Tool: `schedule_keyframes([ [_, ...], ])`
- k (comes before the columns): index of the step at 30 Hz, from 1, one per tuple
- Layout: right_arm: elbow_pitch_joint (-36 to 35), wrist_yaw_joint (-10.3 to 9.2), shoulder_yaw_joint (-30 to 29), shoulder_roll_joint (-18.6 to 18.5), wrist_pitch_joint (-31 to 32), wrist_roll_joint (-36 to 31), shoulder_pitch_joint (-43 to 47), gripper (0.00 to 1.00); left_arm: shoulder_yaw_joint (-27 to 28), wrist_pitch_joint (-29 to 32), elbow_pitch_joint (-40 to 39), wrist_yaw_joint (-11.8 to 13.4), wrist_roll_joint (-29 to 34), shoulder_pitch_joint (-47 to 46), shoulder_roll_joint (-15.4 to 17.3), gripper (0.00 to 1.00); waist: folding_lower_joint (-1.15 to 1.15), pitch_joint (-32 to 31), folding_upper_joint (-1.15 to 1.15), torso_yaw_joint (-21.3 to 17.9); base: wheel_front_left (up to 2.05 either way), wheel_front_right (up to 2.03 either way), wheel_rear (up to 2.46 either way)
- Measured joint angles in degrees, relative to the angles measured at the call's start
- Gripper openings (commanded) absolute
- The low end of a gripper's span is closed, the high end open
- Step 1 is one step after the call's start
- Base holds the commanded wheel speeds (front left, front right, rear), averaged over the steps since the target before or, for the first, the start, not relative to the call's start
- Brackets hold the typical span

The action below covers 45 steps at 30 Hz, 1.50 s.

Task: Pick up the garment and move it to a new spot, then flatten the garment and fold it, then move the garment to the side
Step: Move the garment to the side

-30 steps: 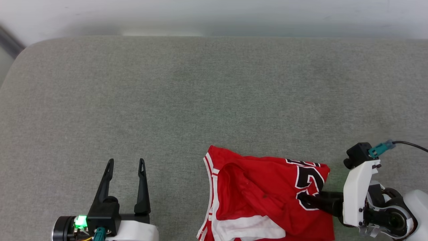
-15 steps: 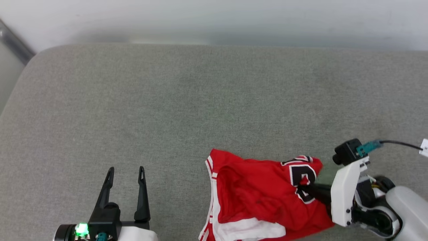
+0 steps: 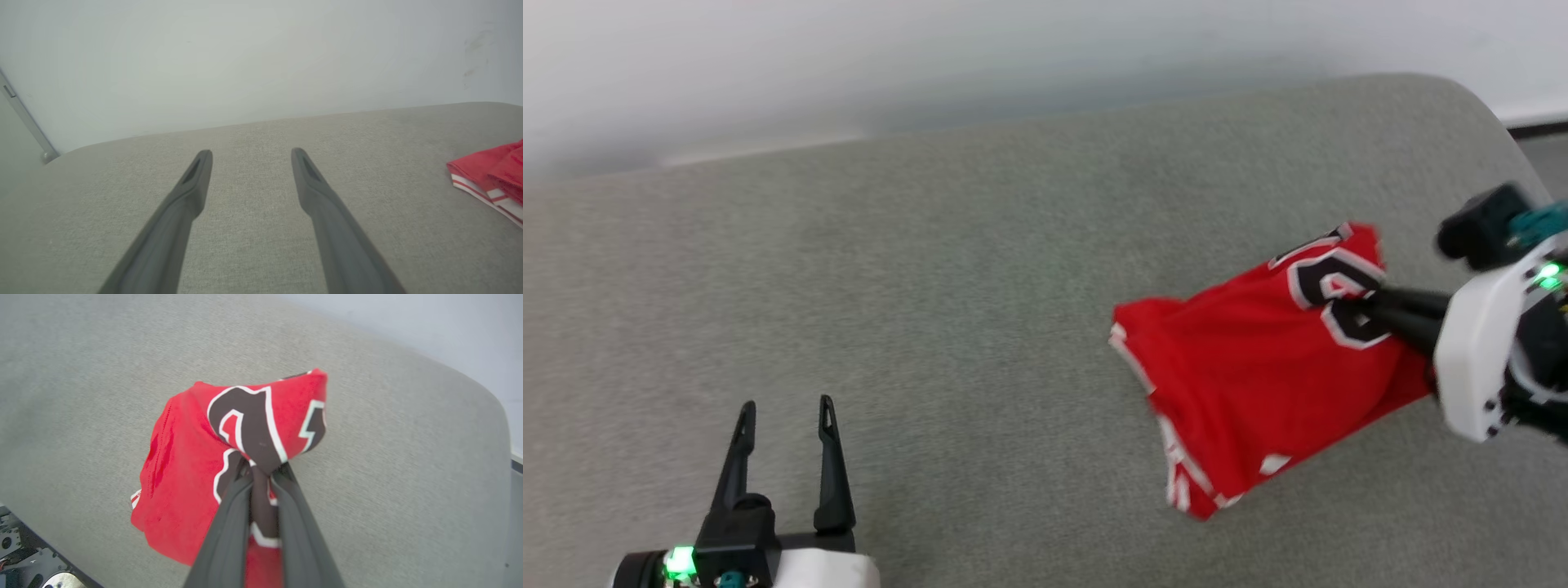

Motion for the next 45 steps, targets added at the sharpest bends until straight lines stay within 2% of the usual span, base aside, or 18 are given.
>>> schedule_keyframes([
  [6, 6.09, 0.00, -2.19, -3.76, -1.37, -3.85, -4.37, 0.00, 0.55, 0.00, -1.16, -0.40, 0.78, -2.58, 1.34, 1.00, 0.00, 4.87, 0.00, -4.10, 0.00, 0.00, 0.00],
  [12, 16.02, 0.00, -3.79, -5.94, -3.71, -9.24, -8.90, 0.00, 0.34, 0.00, -2.88, -0.51, 1.88, -5.50, 2.79, 1.00, 0.00, 10.95, 0.00, -6.62, 0.00, 0.00, 0.00],
  [21, 33.88, 0.01, -9.33, -4.82, -7.77, -14.49, -15.67, 0.00, -1.24, 0.00, -5.89, -0.02, 2.83, -8.32, 4.82, 1.00, 0.01, 19.16, 0.00, -7.87, 0.00, 0.00, 0.00],
  [27, 42.77, 0.01, -11.67, 0.36, -10.47, -16.79, -16.84, 0.00, -1.88, 0.00, -6.82, 0.54, 2.72, -9.75, 5.35, 1.00, 0.01, 22.28, 0.00, -7.49, 0.00, 0.00, 0.00],
  [28, 44.12, 0.02, -12.13, 1.27, -11.37, -17.39, -16.99, 0.47, -1.98, 0.00, -6.78, 0.58, 2.56, -9.86, 5.36, 1.00, 0.01, 22.26, 0.00, -7.32, 0.00, 0.00, 0.00],
  [29, 45.17, 0.02, -12.33, 1.79, -12.70, -18.68, -17.35, 1.00, -2.05, 0.00, -6.66, 0.79, 2.37, -9.86, 5.36, 1.00, 0.02, 22.02, 0.00, -7.19, 0.00, 0.00, 0.00],
  [33, 49.36, 0.01, -13.74, 2.53, -18.67, -24.98, -19.76, 1.00, -2.42, 0.00, -5.95, 1.47, 1.88, -9.74, 5.14, 1.00, 0.01, 19.95, 0.00, -6.72, 0.00, 0.00, 0.00],
  [38, 51.56, 0.01, -16.71, 4.44, -29.97, -33.52, -22.27, 1.00, -2.67, 0.00, -5.17, 2.16, 1.16, -7.49, 4.45, 1.00, 0.01, 15.92, 0.00, -5.90, 0.00, 0.00, 0.00],
  [42, 51.28, 0.01, -20.48, 7.80, -39.21, -38.47, -22.60, 1.00, -2.64, 0.00, -5.01, 3.10, 0.51, -5.37, 3.43, 1.00, 0.01, 12.41, 0.00, -5.02, 0.00, 0.00, 0.00],
  [45, 49.87, 0.01, -24.40, 11.39, -42.68, -42.36, -22.58, 1.00, -2.43, 0.00, -4.77, 3.54, 0.10, -3.56, 3.00, 1.00, 0.00, 9.92, 0.00, -4.39, 0.00, 0.00, 0.00],
])
